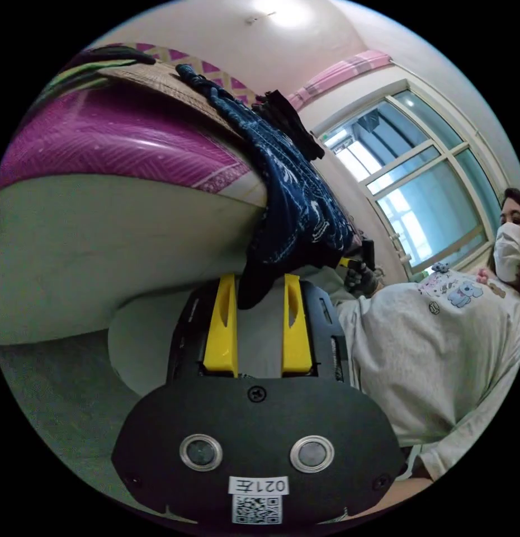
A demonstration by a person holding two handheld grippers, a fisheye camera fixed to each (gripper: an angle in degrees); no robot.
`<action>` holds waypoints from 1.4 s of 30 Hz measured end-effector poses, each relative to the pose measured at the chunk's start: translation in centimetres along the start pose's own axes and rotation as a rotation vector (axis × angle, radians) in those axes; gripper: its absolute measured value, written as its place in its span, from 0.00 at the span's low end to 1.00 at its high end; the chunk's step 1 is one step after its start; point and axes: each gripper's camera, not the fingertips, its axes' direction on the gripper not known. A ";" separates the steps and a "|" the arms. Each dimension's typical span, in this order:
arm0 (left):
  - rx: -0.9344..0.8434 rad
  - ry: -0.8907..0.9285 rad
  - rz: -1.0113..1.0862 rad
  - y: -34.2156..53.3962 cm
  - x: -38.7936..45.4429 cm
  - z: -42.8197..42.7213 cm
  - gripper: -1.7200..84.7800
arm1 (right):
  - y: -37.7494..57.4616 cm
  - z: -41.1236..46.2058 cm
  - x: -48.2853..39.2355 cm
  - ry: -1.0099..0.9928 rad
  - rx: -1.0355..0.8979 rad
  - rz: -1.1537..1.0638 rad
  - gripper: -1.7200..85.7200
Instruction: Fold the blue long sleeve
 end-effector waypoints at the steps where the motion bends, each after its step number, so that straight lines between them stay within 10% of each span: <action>1: -0.052 0.037 0.026 -0.4 -0.1 0.2 0.11 | -0.1 -0.1 0.4 -0.021 -0.050 -0.001 0.12; 11: 0.048 0.156 0.238 -3.8 5.5 -9.6 0.01 | -4.1 -11.9 -3.7 -0.344 -0.002 -0.261 0.02; 19: 0.199 0.119 0.118 -23.4 4.2 -14.3 0.01 | -22.7 -15.9 3.6 -0.491 0.155 -0.120 0.02; 28: 0.240 0.032 -0.220 -39.5 -10.9 -6.3 0.07 | -39.3 -11.3 17.5 -0.201 0.216 0.265 0.10; 42: 0.054 -0.204 -0.042 -30.3 -5.7 -4.7 0.13 | -29.0 -10.5 12.2 0.032 0.004 0.113 0.16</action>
